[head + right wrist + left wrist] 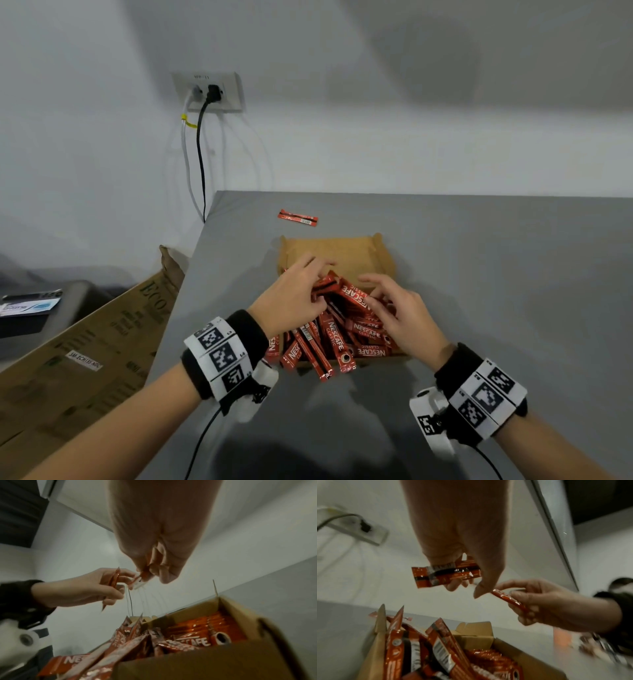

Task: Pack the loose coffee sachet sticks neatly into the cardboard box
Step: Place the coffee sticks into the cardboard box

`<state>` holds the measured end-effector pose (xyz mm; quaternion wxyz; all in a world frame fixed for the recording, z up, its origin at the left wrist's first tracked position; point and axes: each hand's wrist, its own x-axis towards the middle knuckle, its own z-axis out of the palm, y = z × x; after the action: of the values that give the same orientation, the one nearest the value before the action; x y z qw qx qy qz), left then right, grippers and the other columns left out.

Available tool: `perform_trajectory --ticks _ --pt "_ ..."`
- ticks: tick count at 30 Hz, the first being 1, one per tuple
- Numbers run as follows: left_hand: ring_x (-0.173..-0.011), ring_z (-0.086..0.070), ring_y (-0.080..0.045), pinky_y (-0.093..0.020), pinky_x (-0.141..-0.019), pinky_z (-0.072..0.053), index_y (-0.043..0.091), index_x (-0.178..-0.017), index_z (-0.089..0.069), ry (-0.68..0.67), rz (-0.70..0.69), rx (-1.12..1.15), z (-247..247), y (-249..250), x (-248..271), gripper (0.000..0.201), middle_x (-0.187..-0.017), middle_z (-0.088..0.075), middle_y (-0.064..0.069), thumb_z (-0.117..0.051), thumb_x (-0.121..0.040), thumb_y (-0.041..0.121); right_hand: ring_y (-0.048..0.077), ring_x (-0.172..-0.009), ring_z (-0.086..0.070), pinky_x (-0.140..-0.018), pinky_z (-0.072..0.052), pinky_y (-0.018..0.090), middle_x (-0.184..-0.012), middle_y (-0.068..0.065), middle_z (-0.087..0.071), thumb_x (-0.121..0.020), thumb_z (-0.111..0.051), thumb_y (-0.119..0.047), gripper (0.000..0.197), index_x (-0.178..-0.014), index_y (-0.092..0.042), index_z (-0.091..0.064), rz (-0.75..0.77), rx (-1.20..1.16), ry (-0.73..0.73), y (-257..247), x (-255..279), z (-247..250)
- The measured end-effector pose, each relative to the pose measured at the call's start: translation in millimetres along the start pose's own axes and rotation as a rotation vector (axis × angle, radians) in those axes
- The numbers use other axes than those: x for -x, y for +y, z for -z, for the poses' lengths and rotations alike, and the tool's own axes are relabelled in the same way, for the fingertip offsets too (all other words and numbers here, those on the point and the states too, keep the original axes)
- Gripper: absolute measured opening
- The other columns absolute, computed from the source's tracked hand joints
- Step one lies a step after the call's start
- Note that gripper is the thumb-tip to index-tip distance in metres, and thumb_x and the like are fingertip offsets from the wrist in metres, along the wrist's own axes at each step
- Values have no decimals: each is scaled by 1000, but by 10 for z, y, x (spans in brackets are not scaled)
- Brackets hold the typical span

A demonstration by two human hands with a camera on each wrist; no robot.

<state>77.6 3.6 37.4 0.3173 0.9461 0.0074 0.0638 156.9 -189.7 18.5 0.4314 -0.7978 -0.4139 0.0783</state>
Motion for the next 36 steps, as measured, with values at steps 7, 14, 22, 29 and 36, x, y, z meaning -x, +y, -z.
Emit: perform_trajectory --ticks 7,14,22,29,36 --pt "-83 -63 -3 -18 -76 -53 12 -100 -67 33 52 133 93 21 -76 18 -96 -69 3 -63 -87 25 -8 -84 -55 -77 -40 2 -84 -8 -62 -90 -58 -12 28 -116 -20 -58 91 96 -1 110 -17 10" --pt "-79 -64 -13 -34 -78 -53 8 -93 -66 40 69 92 26 -89 -74 13 -89 -68 -3 -62 -89 19 0 -86 -53 -72 -43 8 -97 -11 -55 -80 -67 -4 61 -127 -30 -39 59 79 -5 181 -71 -4" --pt "-61 -57 0 -14 -57 -48 14 -97 -54 179 85 142 -78 34 -2 5 -90 -66 1 -55 -92 15 -4 -87 -60 -78 -47 8 -94 -9 -63 -97 -40 -25 31 -125 -13 -49 -102 -31 11 73 -103 -102" --pt "-92 -64 -11 -25 -80 -53 13 -108 -57 90 14 90 -254 195 -8 17 -106 -66 0 -57 -92 19 -6 -75 -60 -69 -47 6 -83 -18 -60 -88 -60 -16 5 -92 -18 -59 -35 -36 165 -69 -317 23" --pt "-75 -63 -15 -30 -68 -55 11 -93 -65 -170 -22 -293 -414 172 -192 13 -93 -66 -1 -59 -89 21 5 -56 -61 -62 -54 18 -74 1 -67 -82 -68 -12 11 -89 -3 -65 -169 86 364 269 -164 274"
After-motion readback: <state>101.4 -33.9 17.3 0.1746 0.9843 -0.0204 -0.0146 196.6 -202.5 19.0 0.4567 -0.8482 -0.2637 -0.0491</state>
